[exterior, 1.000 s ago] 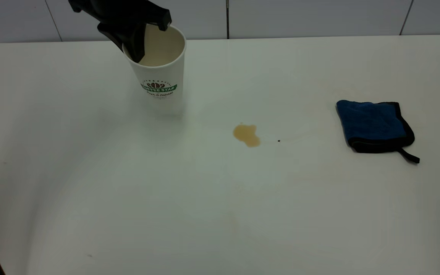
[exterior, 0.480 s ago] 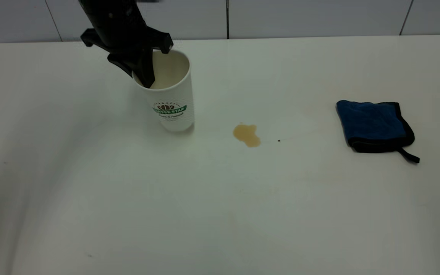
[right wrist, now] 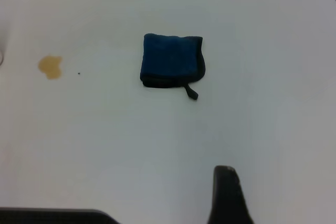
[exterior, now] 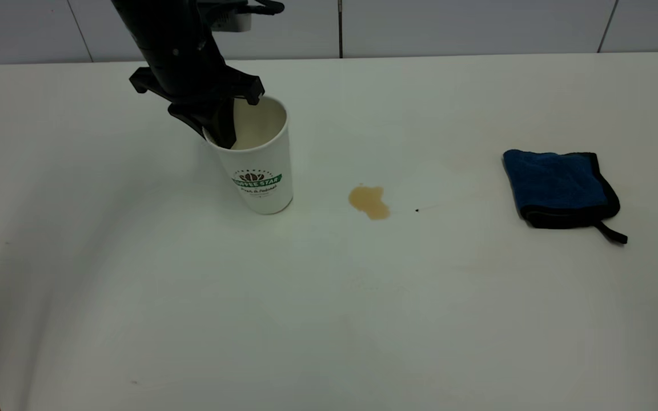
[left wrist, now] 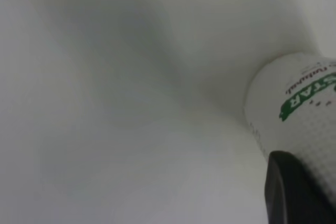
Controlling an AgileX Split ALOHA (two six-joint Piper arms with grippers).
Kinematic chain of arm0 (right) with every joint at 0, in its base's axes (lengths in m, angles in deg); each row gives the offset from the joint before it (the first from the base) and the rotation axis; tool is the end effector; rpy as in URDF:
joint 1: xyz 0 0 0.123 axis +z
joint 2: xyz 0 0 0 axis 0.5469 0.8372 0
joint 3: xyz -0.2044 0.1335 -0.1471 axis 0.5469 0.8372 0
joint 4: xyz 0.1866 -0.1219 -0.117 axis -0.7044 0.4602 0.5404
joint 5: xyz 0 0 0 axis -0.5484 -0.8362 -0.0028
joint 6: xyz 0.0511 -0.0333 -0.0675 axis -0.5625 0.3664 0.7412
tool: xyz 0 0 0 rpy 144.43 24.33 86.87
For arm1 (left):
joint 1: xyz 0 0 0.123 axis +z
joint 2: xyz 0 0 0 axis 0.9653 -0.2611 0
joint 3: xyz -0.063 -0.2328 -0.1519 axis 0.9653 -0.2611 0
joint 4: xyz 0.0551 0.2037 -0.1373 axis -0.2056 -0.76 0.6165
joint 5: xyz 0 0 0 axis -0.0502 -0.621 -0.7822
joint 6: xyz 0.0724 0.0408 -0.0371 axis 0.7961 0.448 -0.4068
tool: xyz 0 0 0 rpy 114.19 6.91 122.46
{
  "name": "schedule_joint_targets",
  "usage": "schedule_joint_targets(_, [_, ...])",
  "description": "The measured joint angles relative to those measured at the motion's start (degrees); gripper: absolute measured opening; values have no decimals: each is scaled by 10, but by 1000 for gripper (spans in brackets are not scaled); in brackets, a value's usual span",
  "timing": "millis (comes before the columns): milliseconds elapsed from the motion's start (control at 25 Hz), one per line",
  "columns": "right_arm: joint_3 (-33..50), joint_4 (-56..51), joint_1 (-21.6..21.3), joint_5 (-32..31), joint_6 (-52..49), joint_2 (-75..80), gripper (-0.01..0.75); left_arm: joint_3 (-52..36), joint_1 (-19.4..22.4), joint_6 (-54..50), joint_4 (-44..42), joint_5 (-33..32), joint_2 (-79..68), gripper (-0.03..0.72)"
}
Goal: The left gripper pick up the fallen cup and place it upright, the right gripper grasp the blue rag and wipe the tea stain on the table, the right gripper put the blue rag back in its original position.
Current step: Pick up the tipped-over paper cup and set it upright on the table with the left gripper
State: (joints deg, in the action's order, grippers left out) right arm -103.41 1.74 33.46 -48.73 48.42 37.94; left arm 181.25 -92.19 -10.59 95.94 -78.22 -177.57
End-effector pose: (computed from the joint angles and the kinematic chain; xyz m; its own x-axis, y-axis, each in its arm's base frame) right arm -0.0062 -0.0023 0.2642 -0.5149 0.0460 -0.8560 0.0406 0.9987 0.0293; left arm 0.4578 -0.1553 0.0762 -0.8839 0.3295 -0.3321 0.3822 0.9179 -0.1066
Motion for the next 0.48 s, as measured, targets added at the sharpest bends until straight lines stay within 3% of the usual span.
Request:
schedule_joint_targets(120, [0,0,0,0,0,0,545,0,0,-6,3,14,0,126])
schedule_joint_targets(360, [0,0,0,0,0,0,545,0,0,-10,22,18,6,432])
schedule_joint_targets(480, [0,0,0,0,0,0,545,0,0,-9,22,16,27,535])
